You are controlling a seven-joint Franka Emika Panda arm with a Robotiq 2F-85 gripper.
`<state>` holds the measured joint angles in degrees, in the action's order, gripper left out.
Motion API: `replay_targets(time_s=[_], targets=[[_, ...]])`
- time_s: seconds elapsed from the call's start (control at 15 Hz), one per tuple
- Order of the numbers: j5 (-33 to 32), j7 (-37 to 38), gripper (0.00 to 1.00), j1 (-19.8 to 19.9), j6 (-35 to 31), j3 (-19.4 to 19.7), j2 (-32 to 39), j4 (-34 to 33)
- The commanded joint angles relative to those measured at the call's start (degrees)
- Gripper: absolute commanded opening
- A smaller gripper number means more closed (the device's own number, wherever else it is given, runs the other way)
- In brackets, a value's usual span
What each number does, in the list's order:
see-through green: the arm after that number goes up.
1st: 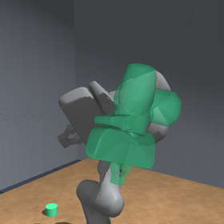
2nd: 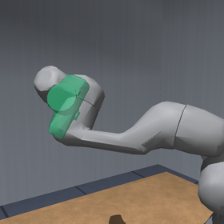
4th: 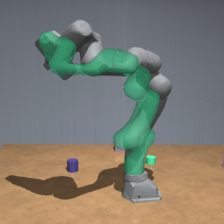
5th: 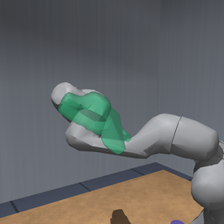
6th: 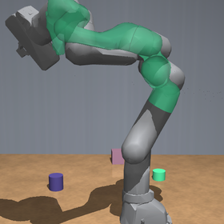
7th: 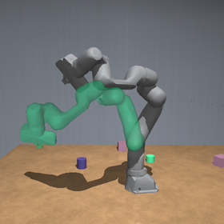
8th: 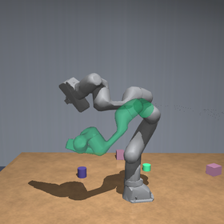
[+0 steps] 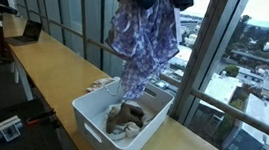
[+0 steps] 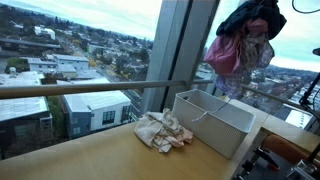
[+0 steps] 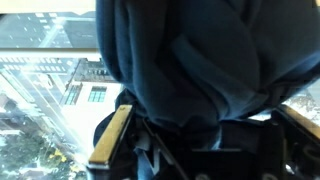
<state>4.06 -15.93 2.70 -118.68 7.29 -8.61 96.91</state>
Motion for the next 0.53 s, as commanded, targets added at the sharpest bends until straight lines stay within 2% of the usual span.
replay_targets(time_s=[0.0,0.27,0.47], targets=[[1.2,-1.1,0.00,0.5,1.3,0.2,2.7,-3.0],[-0.8,-0.6,0.00,1.2,2.7,0.0,4.6,-7.9],[-1.0,-1.5,0.00,2.4,3.1,0.5,9.2,-14.8]])
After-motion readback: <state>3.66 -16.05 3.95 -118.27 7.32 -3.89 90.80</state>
